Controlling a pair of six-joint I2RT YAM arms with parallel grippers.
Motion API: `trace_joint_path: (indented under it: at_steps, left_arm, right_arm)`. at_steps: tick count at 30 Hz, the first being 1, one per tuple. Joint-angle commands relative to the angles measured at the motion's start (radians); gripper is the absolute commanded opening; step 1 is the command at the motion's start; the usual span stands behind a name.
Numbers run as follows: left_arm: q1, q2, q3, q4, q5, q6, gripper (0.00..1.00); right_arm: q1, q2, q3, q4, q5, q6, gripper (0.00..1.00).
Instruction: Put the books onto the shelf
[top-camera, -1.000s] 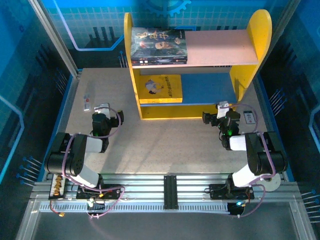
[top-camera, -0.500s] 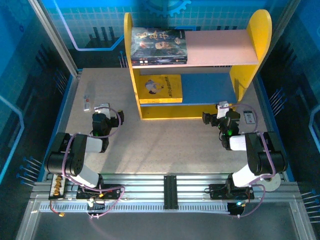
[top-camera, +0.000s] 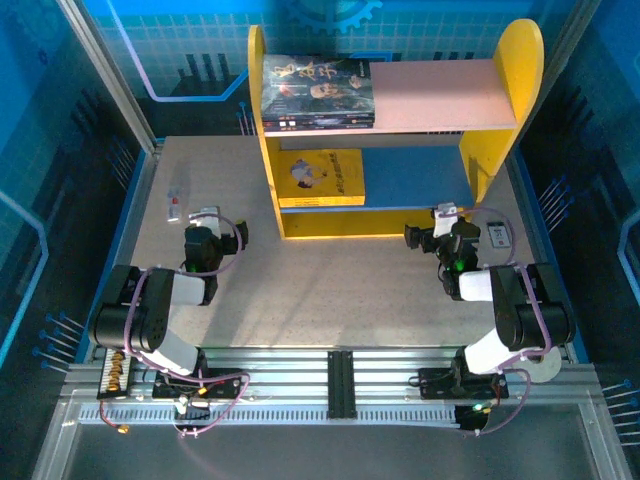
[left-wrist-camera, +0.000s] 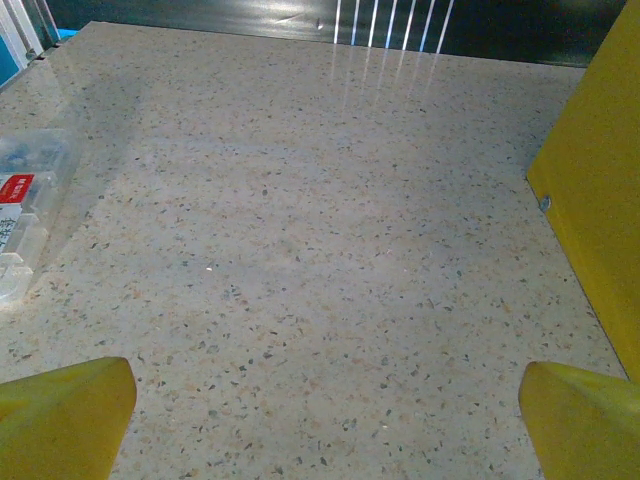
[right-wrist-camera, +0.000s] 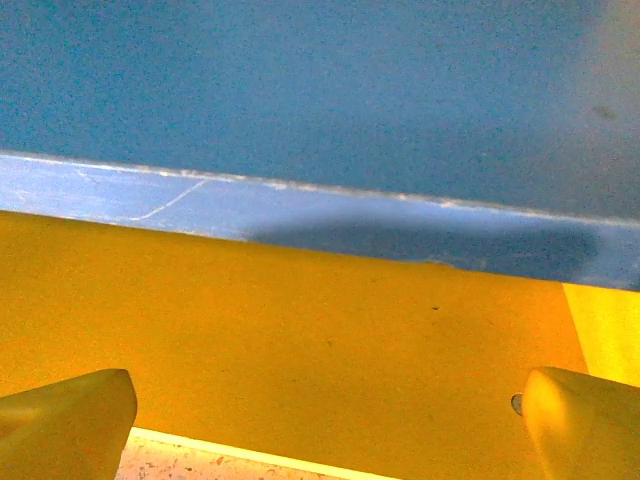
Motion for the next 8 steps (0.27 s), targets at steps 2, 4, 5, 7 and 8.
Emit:
trace_joint_path:
  at_steps: [2,4,5,7,8]
  left_arm:
    - [0.002,0.004,0.018,0.007,0.018,0.026,0.99]
    - [0.002,0.004,0.018,0.007,0.018,0.027,0.99]
    - [0.002,0.004,0.019,0.006,0.017,0.027,0.99]
    - [0.002,0.004,0.019,0.007,0.018,0.027,0.99]
    - [0.002,0.004,0.018,0.007,0.018,0.027,0.99]
  right_arm:
    - [0.004,-0.009,0.004,-0.003,-0.007,-0.012,1.00]
    - [0.005,-0.009,0.004,-0.002,-0.007,-0.013,1.00]
    - [0.004,-0.008,0.004,-0.002,-0.007,-0.013,1.00]
    - [0.004,-0.009,0.004,-0.002,-0.007,-0.013,1.00]
    - [0.006,-0.009,0.003,-0.002,-0.005,-0.015,1.00]
